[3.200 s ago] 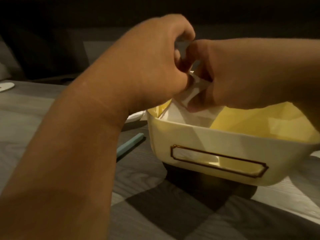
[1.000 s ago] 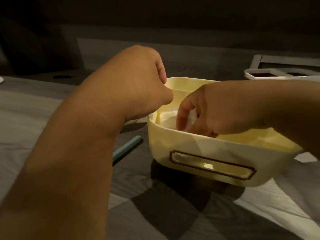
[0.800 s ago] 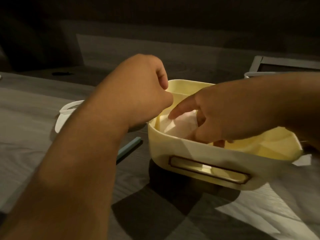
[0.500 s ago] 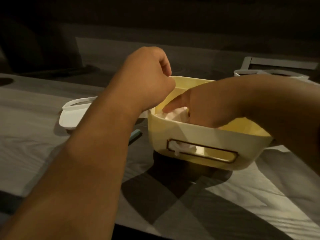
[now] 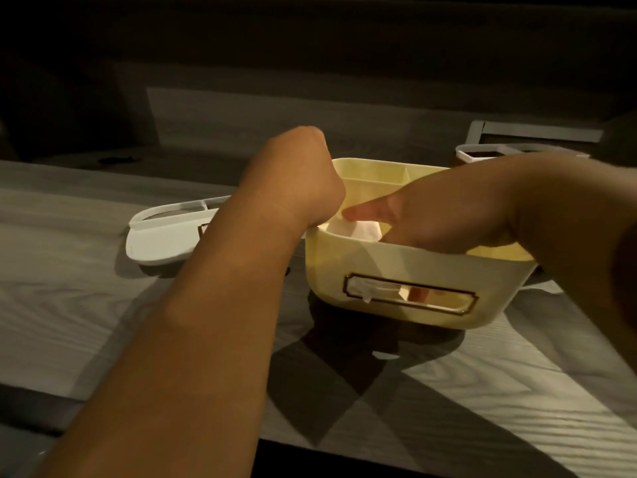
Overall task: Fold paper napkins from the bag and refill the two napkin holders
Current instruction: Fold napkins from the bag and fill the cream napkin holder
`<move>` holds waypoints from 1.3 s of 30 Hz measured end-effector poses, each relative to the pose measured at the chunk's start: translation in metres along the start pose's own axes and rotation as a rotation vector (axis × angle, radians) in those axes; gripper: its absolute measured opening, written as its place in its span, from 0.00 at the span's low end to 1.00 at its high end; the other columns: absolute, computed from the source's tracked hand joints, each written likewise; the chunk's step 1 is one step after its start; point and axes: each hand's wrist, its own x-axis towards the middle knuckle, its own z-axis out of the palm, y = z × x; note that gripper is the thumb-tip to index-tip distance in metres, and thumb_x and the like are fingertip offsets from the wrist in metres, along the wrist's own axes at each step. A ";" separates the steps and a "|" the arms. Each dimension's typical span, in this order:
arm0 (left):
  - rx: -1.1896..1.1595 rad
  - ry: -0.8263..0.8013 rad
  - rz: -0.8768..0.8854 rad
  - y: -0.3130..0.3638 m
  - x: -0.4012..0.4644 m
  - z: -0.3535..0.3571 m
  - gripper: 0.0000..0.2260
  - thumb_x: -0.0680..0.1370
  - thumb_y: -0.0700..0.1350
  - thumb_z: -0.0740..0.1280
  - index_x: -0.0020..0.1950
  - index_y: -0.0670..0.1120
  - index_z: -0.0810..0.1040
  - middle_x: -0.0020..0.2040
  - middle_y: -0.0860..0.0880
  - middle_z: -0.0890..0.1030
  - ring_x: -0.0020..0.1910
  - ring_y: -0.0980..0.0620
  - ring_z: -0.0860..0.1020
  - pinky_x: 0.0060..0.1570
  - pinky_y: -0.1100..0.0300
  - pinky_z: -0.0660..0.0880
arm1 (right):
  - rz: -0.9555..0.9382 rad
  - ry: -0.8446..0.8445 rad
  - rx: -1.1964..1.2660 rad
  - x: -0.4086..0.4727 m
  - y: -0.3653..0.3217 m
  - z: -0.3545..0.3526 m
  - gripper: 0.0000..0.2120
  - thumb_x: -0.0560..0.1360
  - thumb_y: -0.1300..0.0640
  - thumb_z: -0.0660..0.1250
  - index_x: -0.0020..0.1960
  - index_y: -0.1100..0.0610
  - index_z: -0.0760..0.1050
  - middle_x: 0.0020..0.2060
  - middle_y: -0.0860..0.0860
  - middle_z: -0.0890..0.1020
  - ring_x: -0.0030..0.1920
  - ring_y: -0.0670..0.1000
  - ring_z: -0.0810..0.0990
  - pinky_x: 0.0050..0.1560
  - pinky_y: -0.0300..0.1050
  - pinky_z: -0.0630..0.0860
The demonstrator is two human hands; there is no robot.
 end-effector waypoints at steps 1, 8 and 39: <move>0.000 0.002 0.000 0.000 0.000 0.000 0.10 0.77 0.38 0.66 0.55 0.49 0.78 0.48 0.48 0.79 0.46 0.48 0.78 0.47 0.51 0.80 | -0.009 -0.001 0.015 0.002 -0.002 0.000 0.32 0.80 0.48 0.67 0.77 0.32 0.55 0.61 0.41 0.70 0.57 0.47 0.74 0.45 0.37 0.76; 0.020 -0.008 -0.024 0.001 0.003 0.004 0.11 0.76 0.38 0.67 0.56 0.50 0.78 0.47 0.49 0.78 0.45 0.49 0.78 0.49 0.49 0.81 | -0.013 0.030 -0.039 0.006 -0.015 0.004 0.32 0.80 0.50 0.68 0.78 0.35 0.57 0.73 0.46 0.70 0.63 0.50 0.75 0.53 0.43 0.77; -0.517 -0.684 0.401 0.216 -0.113 0.143 0.17 0.85 0.50 0.59 0.73 0.64 0.69 0.73 0.55 0.71 0.69 0.54 0.70 0.66 0.56 0.71 | 0.485 0.893 0.189 -0.155 0.244 0.047 0.16 0.77 0.62 0.66 0.61 0.47 0.79 0.57 0.48 0.80 0.55 0.52 0.78 0.58 0.49 0.79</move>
